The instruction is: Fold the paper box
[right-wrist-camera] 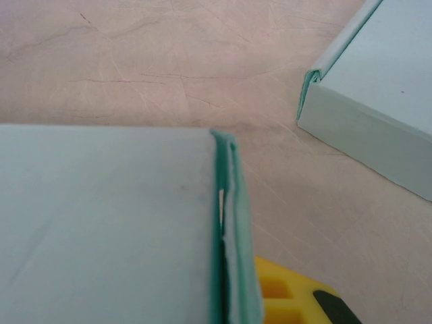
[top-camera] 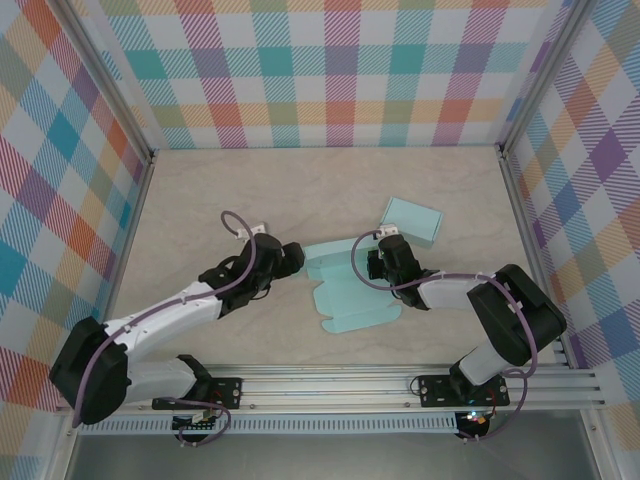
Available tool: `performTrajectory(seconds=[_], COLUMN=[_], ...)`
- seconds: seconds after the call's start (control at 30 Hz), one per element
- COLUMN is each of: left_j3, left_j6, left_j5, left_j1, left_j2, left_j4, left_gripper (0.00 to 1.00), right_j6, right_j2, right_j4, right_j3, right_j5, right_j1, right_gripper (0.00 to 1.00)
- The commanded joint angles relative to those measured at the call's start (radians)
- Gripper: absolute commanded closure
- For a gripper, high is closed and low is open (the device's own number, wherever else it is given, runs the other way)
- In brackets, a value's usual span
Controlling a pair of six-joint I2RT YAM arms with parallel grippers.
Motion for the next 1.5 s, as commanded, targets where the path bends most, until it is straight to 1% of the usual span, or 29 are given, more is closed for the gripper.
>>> performTrajectory(seconds=[0.0, 0.13, 0.27, 0.4, 0.63, 0.83, 1.0, 1.1, 1.23, 1.33, 1.47], left_j3=[0.0, 0.027, 0.066, 0.11, 0.144, 0.167, 0.167, 0.169, 0.151, 0.121, 0.057], left_j6=[-0.013, 0.016, 0.055, 0.094, 0.113, 0.123, 0.116, 0.108, 0.068, 0.032, -0.017], left_j5=[0.025, 0.031, 0.042, 0.028, 0.001, 0.021, 0.066, 0.065, 0.004, -0.058, -0.113], left_j1=[0.011, 0.009, 0.003, -0.013, -0.028, -0.052, -0.069, -0.083, -0.091, -0.092, -0.095], left_j2=[-0.045, -0.027, 0.041, 0.111, 0.198, 0.26, 0.31, 0.328, 0.306, 0.244, 0.117], left_j4=[0.018, -0.009, -0.029, -0.038, -0.044, -0.018, 0.066, 0.106, 0.108, 0.067, -0.014], left_gripper=[0.11, 0.07, 0.04, 0.03, 0.03, 0.03, 0.02, 0.01, 0.01, 0.0, 0.02], right_j6=[0.009, 0.01, 0.012, 0.014, 0.022, 0.026, 0.031, 0.038, 0.049, 0.054, 0.062], right_j2=[0.006, 0.003, 0.005, 0.003, 0.0, 0.005, 0.011, 0.016, 0.017, 0.018, 0.026], right_j4=[0.038, 0.038, 0.035, 0.036, 0.034, 0.04, 0.043, 0.048, 0.052, 0.055, 0.048], right_j3=[-0.004, -0.006, -0.002, -0.002, -0.002, -0.003, 0.0, 0.0, -0.002, -0.003, 0.002], right_j5=[-0.01, -0.008, -0.014, -0.019, -0.026, -0.034, -0.043, -0.055, -0.055, -0.044, -0.024], right_j1=[0.008, 0.008, 0.008, 0.009, 0.009, 0.008, 0.008, 0.008, 0.008, 0.008, 0.009], right_gripper=[1.0, 1.0, 1.0, 1.0, 1.0, 1.0, 1.0, 1.0, 1.0, 1.0, 1.0])
